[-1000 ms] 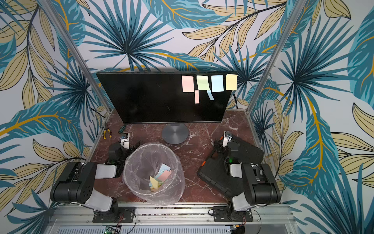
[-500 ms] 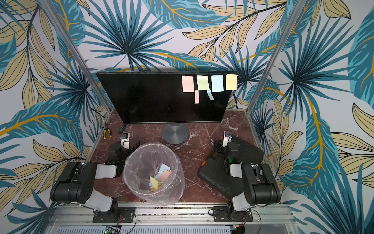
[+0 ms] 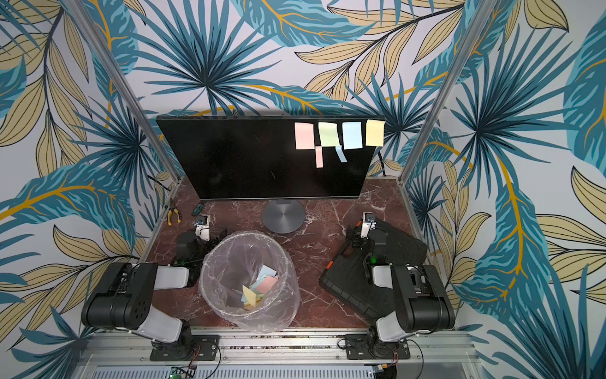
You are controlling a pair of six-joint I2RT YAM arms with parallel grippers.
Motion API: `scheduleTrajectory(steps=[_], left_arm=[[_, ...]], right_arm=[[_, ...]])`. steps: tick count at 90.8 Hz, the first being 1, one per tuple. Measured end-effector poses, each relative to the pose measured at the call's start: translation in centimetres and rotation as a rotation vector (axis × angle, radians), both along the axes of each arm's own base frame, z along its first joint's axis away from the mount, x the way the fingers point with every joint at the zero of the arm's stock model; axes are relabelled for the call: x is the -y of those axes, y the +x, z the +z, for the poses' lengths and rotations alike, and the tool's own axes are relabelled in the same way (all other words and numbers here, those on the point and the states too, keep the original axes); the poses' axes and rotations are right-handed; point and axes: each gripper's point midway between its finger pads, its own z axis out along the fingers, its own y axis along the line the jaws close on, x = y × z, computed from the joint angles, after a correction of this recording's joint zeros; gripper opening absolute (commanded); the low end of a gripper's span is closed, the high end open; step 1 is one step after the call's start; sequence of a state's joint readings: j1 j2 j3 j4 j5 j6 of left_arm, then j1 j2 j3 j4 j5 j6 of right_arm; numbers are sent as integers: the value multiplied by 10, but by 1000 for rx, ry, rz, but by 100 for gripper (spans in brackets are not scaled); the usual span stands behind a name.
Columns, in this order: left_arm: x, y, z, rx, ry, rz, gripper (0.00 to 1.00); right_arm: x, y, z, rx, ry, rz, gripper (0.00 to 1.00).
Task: Remove the sticky note from the monitor
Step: Tear off the sticky note from the monitor.
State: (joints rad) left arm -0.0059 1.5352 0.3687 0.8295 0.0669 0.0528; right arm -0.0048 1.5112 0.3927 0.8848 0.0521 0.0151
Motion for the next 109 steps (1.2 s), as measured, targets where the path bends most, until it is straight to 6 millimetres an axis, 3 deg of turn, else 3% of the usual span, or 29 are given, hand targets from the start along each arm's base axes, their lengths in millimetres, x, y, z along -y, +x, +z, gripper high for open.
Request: scheduleTrajectory(steps=[12,19,24,35,42,51,64,72,82,91,101,109], left_arm=[[3,-1,6,-14,4,-19,100],[5,-2,27,-18,20,-35,100],[4,2,56,2,42,-42,100],[4,-2,124,57,104,-57,100],[3,-18,153,63,139,-72,100],[9,-40,162,-20,157,-129,100],[20,-74,153,-240,110,-216,100],[24,-95,163,-320,81,-238,100],[25,-117,198,-329,67,-240,100],[28,-134,250,-269,66,-252,100],[42,-154,299,-218,51,-329,99],[59,-172,312,-244,25,-445,98]], right_arm=[[-1,-1,1,-4,0,4,100],[-1,-7,11,-25,12,1,99],[4,-10,34,-24,37,-46,99],[25,-18,110,74,132,-200,100],[37,-31,133,99,219,-301,99],[42,-46,119,40,298,-368,99],[36,-70,81,-62,397,-390,99],[29,-84,84,-48,462,-368,100],[22,-98,120,71,541,-308,99],[14,-111,147,139,577,-245,99],[7,-115,156,98,585,-215,99],[2,-116,152,26,578,-204,99]])
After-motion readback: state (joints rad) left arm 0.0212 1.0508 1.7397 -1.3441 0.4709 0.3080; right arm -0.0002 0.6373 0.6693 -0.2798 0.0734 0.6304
